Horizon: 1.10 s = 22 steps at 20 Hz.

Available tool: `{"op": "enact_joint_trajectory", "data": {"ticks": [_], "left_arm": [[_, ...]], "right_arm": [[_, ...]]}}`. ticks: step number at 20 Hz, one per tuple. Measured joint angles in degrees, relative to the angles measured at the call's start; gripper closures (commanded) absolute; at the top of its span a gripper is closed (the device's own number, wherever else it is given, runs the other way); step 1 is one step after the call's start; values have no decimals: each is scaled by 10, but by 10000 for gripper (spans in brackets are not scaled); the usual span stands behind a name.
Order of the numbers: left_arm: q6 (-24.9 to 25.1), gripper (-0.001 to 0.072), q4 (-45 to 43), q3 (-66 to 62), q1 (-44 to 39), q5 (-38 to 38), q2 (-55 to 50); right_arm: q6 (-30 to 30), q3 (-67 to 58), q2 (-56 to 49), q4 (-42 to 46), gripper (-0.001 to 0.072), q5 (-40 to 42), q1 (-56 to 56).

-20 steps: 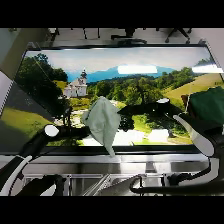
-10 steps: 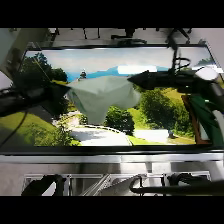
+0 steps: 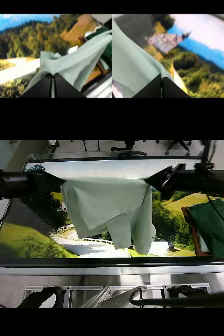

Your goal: Fold the shirts.

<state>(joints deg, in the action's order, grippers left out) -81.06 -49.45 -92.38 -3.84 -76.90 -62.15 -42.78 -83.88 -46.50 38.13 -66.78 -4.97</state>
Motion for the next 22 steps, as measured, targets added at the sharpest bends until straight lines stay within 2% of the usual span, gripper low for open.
{"op": "enact_joint_trajectory", "data": {"ticks": [4,8,9,10,11,12,13,14,15,16,17,19,22], "left_arm": [[0,696,-5,42,1,-50,-96],[26,695,-23,129,5,-28,-183],[36,695,-26,144,7,-17,-205],[44,677,-27,152,10,-9,-223],[52,446,-30,155,13,-4,-241],[57,108,-31,151,17,-4,-256],[61,75,-31,143,21,-4,-267],[62,75,-31,130,26,-8,-275],[64,75,-32,116,32,-16,-280],[63,77,-33,101,40,-26,-282],[63,112,-33,91,48,-32,-280],[61,113,-35,95,64,-39,-261],[61,113,-35,179,76,-37,-207]], "right_arm": [[-11,27,-116,13,696,-26,-23],[-14,42,-250,16,696,-23,-66],[-14,43,-277,15,668,-15,-76],[-14,45,-295,10,539,-8,-82],[-14,44,-308,3,447,-1,-87],[-18,42,-315,-3,438,5,-89],[-25,39,-315,-7,420,7,-87],[-32,37,-308,-9,315,7,-82],[-45,35,-294,-11,285,6,-72],[-60,33,-278,-10,284,3,-59],[-82,33,-257,1,285,-7,-43],[-132,43,-213,36,279,-26,-9],[-202,108,-138,91,268,-58,30]]}}
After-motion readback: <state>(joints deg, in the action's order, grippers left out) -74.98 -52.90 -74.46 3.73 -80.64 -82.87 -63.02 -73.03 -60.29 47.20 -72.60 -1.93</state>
